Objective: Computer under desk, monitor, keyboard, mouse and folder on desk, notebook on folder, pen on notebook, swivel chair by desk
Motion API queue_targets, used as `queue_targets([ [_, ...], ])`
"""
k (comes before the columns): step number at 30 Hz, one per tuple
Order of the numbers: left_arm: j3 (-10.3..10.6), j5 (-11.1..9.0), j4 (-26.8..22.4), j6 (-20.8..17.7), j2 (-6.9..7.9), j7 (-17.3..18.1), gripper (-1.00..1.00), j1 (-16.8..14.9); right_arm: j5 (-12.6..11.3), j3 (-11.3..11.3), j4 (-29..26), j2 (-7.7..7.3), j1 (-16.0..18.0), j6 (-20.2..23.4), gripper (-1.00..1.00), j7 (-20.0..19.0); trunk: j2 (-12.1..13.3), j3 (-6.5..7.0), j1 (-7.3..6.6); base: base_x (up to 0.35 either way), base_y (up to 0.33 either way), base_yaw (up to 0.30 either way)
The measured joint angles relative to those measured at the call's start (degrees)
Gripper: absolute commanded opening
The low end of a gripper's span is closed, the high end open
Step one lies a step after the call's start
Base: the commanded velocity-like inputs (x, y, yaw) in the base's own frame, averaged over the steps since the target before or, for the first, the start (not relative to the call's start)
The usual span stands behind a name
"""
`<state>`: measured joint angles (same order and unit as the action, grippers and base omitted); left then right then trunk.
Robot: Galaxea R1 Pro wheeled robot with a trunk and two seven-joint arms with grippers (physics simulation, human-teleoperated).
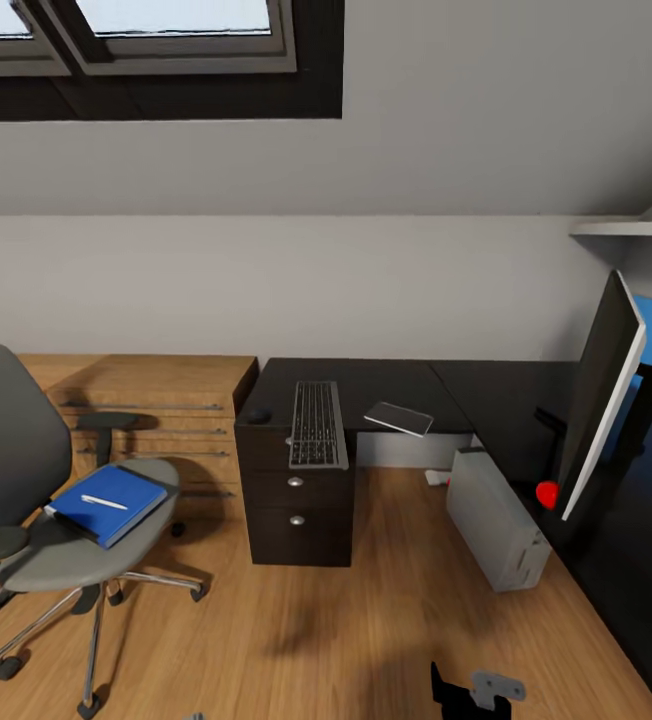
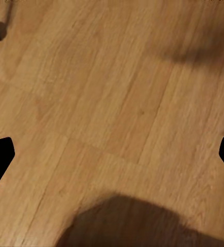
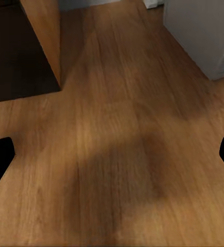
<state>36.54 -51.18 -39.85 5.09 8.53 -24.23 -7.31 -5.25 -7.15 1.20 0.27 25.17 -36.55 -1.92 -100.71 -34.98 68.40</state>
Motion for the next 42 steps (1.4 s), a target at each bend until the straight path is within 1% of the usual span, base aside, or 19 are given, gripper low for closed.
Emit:
queue_targets([
  [3,0.00,0.03,0.00,0.00,0.00,0.08,1.00,-0.01,0.03,-0.01,-0.01,0.32,0.00,-0.01,1.00,0.01,1.22,0.54,-0.62,-0.242,0.000,0.000],
  [12,-0.08,-0.12,0.00,0.00,0.02,0.08,1.00,0.00,0.03,-0.04,-0.01,0.34,-0.01,-0.01,1.00,0.01,4.82,2.15,-2.60,-0.335,0.022,0.000],
  [29,-0.17,-0.24,-0.01,0.00,0.08,0.07,1.00,0.00,0.05,-0.04,-0.01,0.35,-0.01,0.00,1.00,0.01,11.64,5.21,-6.34,-0.328,0.128,0.000],
  [34,-0.18,-0.24,0.00,0.00,0.04,0.09,1.00,0.00,0.01,-0.04,-0.01,0.34,-0.01,-0.02,1.00,0.01,13.65,6.11,-7.46,-0.135,0.071,-0.088],
  [42,-0.18,-0.25,0.02,0.00,0.01,0.10,1.00,-0.01,0.05,-0.02,-0.01,0.33,-0.02,-0.03,1.00,0.01,16.85,7.54,-9.23,-0.034,0.018,-0.218],
])
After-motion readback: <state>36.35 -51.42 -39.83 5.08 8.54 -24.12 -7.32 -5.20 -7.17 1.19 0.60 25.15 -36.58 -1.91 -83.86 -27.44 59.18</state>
